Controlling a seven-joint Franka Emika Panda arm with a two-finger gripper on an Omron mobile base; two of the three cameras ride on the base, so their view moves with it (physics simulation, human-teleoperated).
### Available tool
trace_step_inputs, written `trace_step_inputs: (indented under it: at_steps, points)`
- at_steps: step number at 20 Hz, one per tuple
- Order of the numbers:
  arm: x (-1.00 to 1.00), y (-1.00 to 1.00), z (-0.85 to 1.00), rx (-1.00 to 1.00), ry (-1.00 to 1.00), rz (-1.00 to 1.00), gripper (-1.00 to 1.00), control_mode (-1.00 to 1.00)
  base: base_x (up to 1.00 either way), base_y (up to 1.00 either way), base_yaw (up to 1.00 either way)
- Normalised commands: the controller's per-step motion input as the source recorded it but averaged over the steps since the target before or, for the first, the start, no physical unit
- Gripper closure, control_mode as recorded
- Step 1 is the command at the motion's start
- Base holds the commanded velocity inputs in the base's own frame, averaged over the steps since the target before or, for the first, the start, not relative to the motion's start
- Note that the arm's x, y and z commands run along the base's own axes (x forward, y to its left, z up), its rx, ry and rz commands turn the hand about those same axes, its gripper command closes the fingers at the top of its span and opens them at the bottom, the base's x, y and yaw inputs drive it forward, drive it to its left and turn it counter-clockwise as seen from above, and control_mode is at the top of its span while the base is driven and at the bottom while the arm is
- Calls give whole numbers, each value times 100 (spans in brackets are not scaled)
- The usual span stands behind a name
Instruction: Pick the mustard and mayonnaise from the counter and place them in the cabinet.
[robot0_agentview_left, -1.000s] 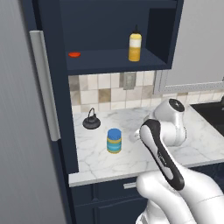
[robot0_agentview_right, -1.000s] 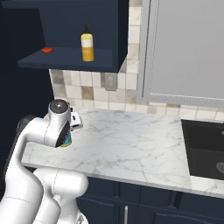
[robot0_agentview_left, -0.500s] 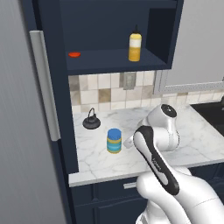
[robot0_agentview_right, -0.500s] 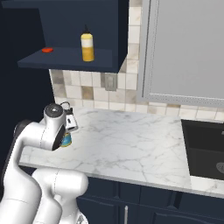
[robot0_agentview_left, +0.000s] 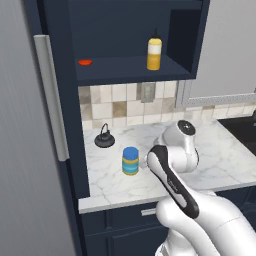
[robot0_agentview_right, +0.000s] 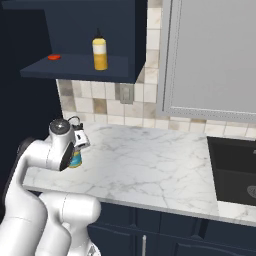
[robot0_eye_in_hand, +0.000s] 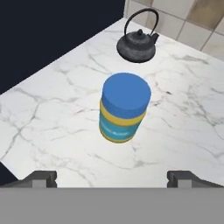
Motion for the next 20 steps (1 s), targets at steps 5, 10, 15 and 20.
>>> trace_step_inputs:
  at_steps: [5,10,15,20]
  points:
    - [21,6,0,2,0,0,-100,-100,0,0,0]
    - [7,20,-2,0,2,0,-100,-100,0,0,0]
    - [2,22,-9,0,5,0,-100,-100,0,0,0]
    - [9,6,-5,0,5,0,-100,-100,0,0,0]
